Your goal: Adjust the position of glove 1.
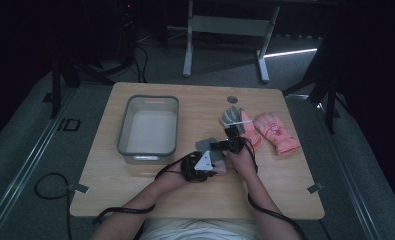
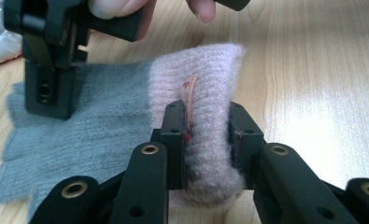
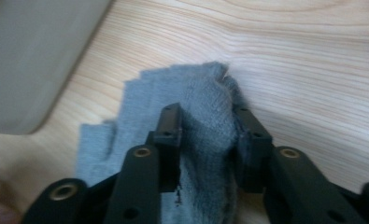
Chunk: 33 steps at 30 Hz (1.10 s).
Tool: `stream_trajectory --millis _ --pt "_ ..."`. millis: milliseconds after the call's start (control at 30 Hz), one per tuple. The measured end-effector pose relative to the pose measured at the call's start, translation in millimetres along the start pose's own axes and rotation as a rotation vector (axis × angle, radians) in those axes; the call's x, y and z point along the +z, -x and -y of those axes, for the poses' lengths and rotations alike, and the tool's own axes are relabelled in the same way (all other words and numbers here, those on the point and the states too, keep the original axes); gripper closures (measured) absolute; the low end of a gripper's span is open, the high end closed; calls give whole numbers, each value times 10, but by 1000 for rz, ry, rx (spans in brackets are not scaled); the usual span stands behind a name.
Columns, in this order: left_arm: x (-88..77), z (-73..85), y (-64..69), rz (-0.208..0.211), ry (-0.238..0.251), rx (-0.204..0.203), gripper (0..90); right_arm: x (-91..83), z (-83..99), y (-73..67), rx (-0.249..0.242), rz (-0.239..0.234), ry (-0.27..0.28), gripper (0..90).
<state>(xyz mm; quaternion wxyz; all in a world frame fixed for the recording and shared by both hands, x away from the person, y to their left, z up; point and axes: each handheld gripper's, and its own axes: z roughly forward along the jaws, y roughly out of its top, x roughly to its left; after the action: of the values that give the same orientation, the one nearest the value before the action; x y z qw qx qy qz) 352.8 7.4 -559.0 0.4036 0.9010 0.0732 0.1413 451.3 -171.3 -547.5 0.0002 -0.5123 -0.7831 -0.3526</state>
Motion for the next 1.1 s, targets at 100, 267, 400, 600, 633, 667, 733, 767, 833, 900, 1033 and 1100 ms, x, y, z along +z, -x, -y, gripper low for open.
stream_trajectory --millis 100,267,400,600,633,667,733,767,833,900,1033,1100 --pt "-18 -4 -23 15 1 -23 729 -44 -21 -49 -14 -16 6 720" --pt "-76 6 -83 36 5 -48 738 -212 -76 -120 -26 -25 46 730" --pt "-151 -78 -111 47 1 -37 742 -299 -106 -175 -35 -21 59 737" --pt "-271 -237 -145 37 -3 -2 743 -458 -158 -235 -43 -24 99 739" --pt "-320 -285 -173 38 -2 10 743 -492 -171 -246 -41 -28 108 739" --pt "-335 -301 -185 42 -4 12 743 -544 -199 -264 -47 -23 119 739" --pt "-387 -346 -223 47 -11 24 743 -575 -226 -277 -47 -29 125 739" --pt "-408 -362 -240 49 -21 34 742 -594 -244 -289 -51 -27 130 739" --pt "-464 -400 -279 50 -31 47 742 -618 -271 -305 -49 -37 140 739" --pt "-523 -432 -330 56 -41 55 742 -640 -302 -328 -50 -42 152 739" --pt "-634 -477 -410 53 -52 79 740 -684 -372 -383 -54 -45 171 740" --pt "-695 -502 -439 44 -59 95 740 -707 -409 -412 -55 -52 180 740"
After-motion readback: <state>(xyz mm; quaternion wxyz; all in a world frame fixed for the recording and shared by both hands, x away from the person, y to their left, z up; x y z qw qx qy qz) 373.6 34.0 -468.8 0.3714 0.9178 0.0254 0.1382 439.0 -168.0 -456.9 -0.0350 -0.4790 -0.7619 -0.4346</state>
